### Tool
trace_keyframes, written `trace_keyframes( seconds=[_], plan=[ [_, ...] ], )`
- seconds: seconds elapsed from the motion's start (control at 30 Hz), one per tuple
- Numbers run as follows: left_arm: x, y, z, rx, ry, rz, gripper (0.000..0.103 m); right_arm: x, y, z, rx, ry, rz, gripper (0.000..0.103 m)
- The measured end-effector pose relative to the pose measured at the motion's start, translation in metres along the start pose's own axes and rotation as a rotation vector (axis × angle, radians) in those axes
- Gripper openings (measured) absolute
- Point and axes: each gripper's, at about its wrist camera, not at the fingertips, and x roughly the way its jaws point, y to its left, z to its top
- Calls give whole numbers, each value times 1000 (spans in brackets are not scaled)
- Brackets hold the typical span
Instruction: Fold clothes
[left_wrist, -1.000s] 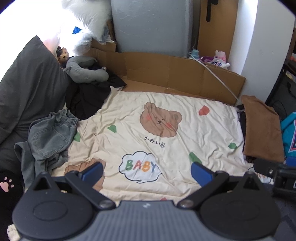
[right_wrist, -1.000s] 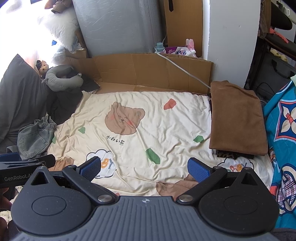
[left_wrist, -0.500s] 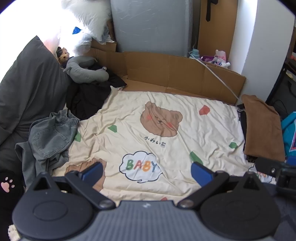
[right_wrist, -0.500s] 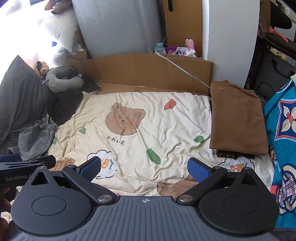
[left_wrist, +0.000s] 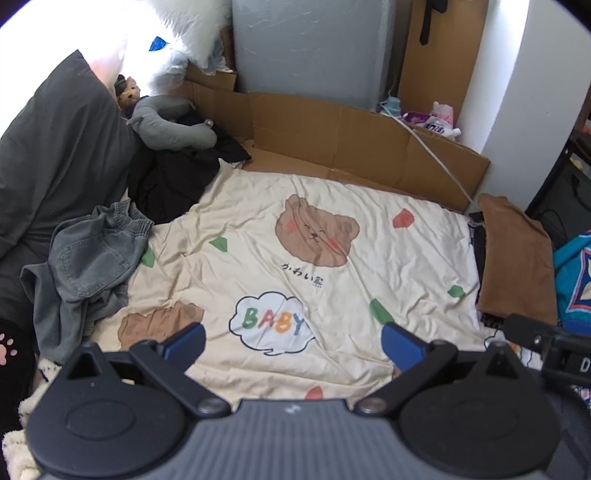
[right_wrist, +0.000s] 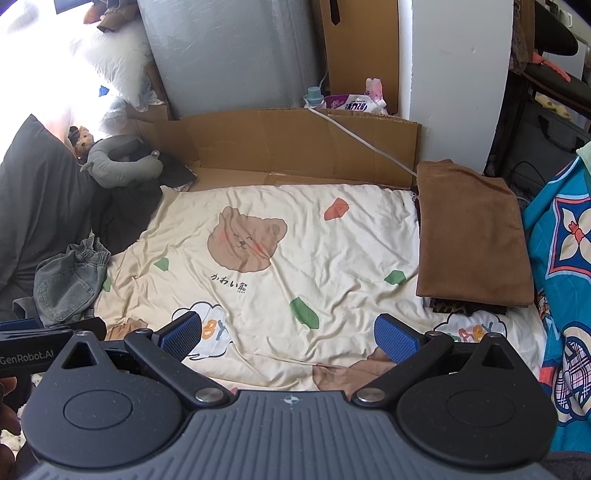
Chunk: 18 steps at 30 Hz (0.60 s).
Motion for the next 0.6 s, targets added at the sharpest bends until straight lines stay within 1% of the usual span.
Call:
trace_keyframes(
  seconds=[0.2, 0.47, 0.6],
  plan=[
    [0, -4, 2, 22, 4, -2, 102, -2, -2, 1, 9, -6, 1, 102],
    [4, 7, 7, -15, 49, -55, 102, -4, -3, 4, 6, -9, 24, 102],
    [0, 11, 10, -9, 40, -49, 102, -5, 1, 4, -8, -15, 33, 102]
  ],
)
